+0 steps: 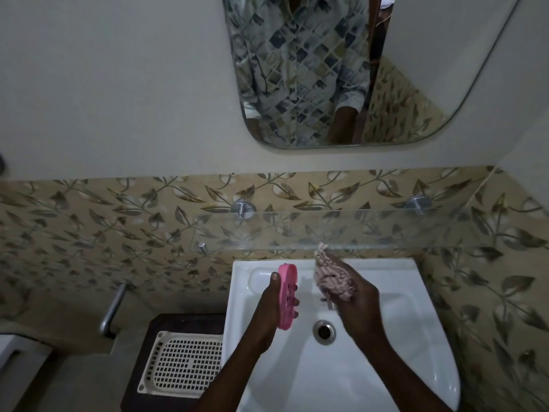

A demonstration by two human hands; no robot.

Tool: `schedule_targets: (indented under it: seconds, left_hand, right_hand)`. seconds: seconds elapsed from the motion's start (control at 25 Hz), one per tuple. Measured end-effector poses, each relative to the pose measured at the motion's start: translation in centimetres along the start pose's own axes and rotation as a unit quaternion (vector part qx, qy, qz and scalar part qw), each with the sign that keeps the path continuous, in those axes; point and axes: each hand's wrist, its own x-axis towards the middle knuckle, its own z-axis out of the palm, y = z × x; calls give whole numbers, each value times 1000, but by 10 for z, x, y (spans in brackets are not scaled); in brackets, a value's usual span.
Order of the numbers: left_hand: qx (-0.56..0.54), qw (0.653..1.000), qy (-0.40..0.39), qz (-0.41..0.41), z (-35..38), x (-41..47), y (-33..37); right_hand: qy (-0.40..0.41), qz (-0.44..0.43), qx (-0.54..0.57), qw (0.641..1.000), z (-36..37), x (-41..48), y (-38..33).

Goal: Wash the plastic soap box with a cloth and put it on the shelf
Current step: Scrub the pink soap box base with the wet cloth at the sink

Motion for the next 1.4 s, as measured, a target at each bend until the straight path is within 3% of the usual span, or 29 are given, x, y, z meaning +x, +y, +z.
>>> schedule_targets:
  seconds: [0.08, 0.16, 0.24, 0.32, 0.4, 0.48, 0.56, 0.6, 0.68, 0.8, 0.96, 1.0, 1.08, 1.16, 1.28, 1.4]
  left_hand:
    - [80, 997, -10, 21, 10, -4, 0]
    - [107, 993, -17, 39, 18, -9, 1]
    - [76, 996, -18, 51, 19, -12, -4]
    - [5, 1000, -8, 29, 16, -11, -4]
    - [-19, 1000, -4, 1, 11, -4, -4]
    - [-18, 1000, -7, -16, 10, 3, -6]
    - [-47, 998, 8, -36, 8, 7, -13]
    - [-69, 997, 21, -40, 6, 7, -15]
    - [-68, 997, 26, -30, 1, 5, -15]
    - [-16, 1000, 6, 4, -5, 5, -11]
    - [33, 999, -13, 29, 0, 4, -7]
    - [24, 999, -15, 30, 1, 3, -11]
    - [-14, 999, -14, 27, 0, 0, -18]
    - [-79, 997, -12, 16, -2, 0, -10]
    - [-205, 979, -18, -15, 2, 7, 0]
    - [-254, 966, -22, -31, 3, 12, -4]
  right_hand:
    - [-82, -192, -131, 969, 13, 2, 0]
    - [-102, -263, -215, 935, 22, 6, 10]
    - [-56, -130, -139, 980, 26, 10, 11]
    - [-15, -12, -63, 998, 28, 11, 7]
    - [11, -102, -127, 987, 31, 3, 6]
    - [-19, -234, -229, 945, 34, -3, 10]
    - [-67, -169, -208, 961, 43, -5, 8]
    - [-86, -73, -107, 988, 50, -2, 2]
    - [-55, 57, -23, 997, 49, 8, -5]
    - [55, 51, -179, 981, 29, 20, 0]
    - [-27, -120, -228, 966, 33, 9, -5]
    - [-46, -101, -230, 967, 36, 8, -5]
    - [-68, 55, -191, 978, 31, 12, -5]
    - [-46, 126, -187, 973, 15, 20, 1]
    - [-24, 52, -158, 986, 12, 27, -10]
    - [-105, 23, -193, 975, 20, 15, -20]
